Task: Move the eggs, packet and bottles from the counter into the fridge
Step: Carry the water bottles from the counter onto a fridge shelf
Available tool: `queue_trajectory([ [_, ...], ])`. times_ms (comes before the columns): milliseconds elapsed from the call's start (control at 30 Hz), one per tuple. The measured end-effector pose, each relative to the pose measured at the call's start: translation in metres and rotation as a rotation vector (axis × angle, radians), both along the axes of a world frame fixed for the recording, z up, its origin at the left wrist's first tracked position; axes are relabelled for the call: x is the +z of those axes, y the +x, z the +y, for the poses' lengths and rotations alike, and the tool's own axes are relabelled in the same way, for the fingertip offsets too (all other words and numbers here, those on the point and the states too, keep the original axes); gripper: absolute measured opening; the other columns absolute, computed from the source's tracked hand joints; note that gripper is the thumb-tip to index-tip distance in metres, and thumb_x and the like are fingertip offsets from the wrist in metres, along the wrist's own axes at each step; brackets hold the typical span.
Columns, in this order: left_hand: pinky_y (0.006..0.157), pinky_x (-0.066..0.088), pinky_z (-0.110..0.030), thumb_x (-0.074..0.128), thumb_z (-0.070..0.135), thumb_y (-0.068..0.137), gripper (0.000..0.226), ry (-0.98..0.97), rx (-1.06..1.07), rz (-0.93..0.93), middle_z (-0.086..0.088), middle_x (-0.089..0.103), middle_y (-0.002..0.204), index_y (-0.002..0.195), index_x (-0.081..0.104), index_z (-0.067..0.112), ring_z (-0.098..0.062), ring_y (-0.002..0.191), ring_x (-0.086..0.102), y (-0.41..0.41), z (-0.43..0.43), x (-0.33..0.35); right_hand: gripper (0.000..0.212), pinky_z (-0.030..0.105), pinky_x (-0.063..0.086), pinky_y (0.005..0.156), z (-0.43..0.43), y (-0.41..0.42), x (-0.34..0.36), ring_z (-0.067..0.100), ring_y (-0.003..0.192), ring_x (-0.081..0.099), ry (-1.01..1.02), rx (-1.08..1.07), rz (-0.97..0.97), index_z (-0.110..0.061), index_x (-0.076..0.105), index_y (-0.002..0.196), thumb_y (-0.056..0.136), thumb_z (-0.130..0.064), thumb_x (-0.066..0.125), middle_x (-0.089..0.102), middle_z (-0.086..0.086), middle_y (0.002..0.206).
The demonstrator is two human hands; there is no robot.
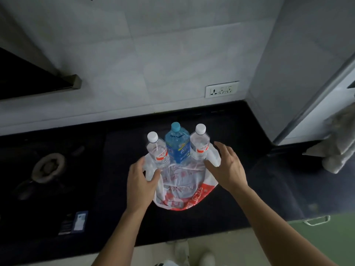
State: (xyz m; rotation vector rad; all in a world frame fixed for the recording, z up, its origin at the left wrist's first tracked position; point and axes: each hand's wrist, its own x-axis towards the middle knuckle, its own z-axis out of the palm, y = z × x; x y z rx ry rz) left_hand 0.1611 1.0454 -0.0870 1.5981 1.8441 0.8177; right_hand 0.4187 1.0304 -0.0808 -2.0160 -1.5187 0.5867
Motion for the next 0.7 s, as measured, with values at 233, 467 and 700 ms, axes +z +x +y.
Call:
queue_trajectory([
  [233, 0.092, 0.047, -0.024, 0.082, 0.025, 0.079, 0.069, -0.121, 0.065, -0.294, 0.008, 0.054, 0.131, 0.139, 0.048, 0.02, -0.009, 0.119, 0.052, 0.01, 0.034, -0.031, 0.086, 0.037, 0.049, 0.098, 0.044, -0.006, -0.042, 0.017, 0.121, 0.055, -0.019, -0.101, 0.304, -0.026, 0.042, 0.144, 0.072, -0.04, 0.088, 0.056, -0.002, 0.136],
  [467, 0.104, 0.048, -0.038, 0.088, 0.034, 0.07, 0.072, -0.185, 0.049, -0.321, 0.012, 0.059, 0.13, 0.131, 0.05, 0.029, -0.007, 0.122, 0.056, 0.005, 0.062, -0.059, 0.073, 0.027, 0.05, 0.084, 0.074, -0.021, -0.065, 0.01, 0.105, 0.059, -0.019, -0.209, 0.485, -0.034, 0.045, 0.128, 0.071, -0.028, 0.09, 0.058, -0.019, 0.105],
  [700, 0.094, 0.055, -0.033, 0.091, 0.025, 0.067, 0.066, -0.219, -0.023, -0.386, 0.013, 0.069, 0.112, 0.123, 0.056, 0.032, 0.002, 0.102, 0.066, 0.01, 0.089, -0.059, 0.083, 0.042, 0.057, 0.09, 0.093, -0.014, -0.075, 0.012, 0.108, 0.064, -0.088, -0.147, 0.555, -0.035, 0.048, 0.13, 0.06, -0.029, 0.092, 0.063, -0.011, 0.113],
])
